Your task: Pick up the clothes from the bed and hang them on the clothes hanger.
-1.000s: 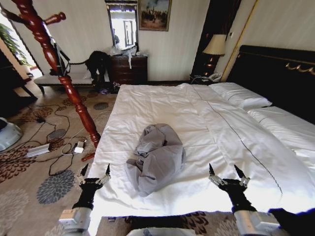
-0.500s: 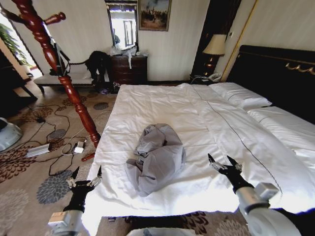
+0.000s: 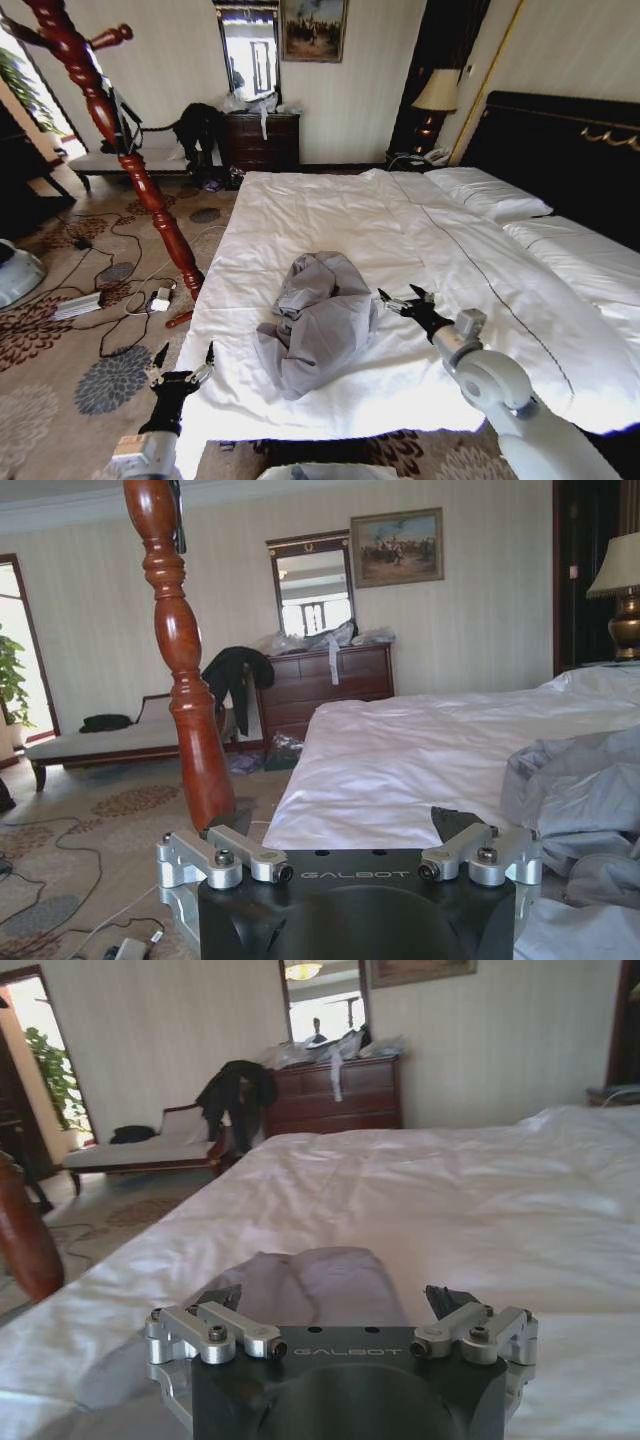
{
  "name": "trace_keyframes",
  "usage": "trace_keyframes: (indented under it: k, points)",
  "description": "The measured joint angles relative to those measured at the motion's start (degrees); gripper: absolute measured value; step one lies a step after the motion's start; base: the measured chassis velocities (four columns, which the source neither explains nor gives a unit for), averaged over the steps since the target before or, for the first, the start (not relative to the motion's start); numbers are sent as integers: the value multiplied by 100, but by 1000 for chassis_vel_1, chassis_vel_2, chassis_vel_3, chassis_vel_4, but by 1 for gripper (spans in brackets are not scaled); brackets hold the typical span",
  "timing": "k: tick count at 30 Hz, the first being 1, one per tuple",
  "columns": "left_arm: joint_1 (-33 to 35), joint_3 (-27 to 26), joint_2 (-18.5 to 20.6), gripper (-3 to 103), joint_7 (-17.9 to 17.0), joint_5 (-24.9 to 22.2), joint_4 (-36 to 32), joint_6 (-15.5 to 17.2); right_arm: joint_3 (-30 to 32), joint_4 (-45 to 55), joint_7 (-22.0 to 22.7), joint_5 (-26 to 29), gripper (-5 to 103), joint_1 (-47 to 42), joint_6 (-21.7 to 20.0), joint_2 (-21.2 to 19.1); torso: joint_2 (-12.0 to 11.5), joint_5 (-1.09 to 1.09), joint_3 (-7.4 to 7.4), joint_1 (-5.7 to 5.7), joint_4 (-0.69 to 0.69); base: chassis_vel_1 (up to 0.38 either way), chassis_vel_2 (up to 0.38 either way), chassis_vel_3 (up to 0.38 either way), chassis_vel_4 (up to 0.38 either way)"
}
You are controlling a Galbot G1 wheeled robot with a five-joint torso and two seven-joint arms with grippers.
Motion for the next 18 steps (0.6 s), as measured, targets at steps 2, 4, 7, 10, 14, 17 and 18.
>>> trace_keyframes:
  k: [2, 4, 7, 10, 14, 17, 18]
  points:
    - [-31, 56, -1, 100, -6, 49, 37, 5, -673, -270, 322, 636, 100, 786, -234, 15, 0, 0, 0, 1, 4, 0, 0, 0, 0]
    - [-40, 70, -16, 100, -8, 73, 60, 5, -1145, -596, 589, 1084, 100, 1358, -366, 120, -1, 0, 1, 0, 5, 0, 0, 0, 0]
    - [-23, 37, -56, 100, -10, 75, 87, -13, -1741, -1277, 932, 1672, 100, 2144, -510, 349, -1, 1, 0, 0, 2, 0, 0, 0, 0]
    - [29, -82, -84, 100, -9, 34, 117, -67, -2117, -1901, 1247, 2293, 100, 2789, -641, 611, -1, -1, 1, 1, 6, 0, 0, 0, 0]
    - [56, -155, -90, 100, -8, -21, 157, -106, -2220, -2303, 1525, 2589, 100, 2962, -801, 783, -1, 0, 0, 0, 0, 0, 0, 0, 0]
    - [53, -166, -93, 100, -8, -64, 175, -108, -2205, -2326, 1750, 2822, 100, 2922, -975, 839, -1, 1, 0, 1, 0, 0, 0, 0, 0]
    - [50, -171, -93, 100, -10, -79, 182, -108, -2198, -2326, 1809, 2877, 100, 2888, -1027, 846, -1, 1, 0, 1, 1, 0, 0, 0, 0]
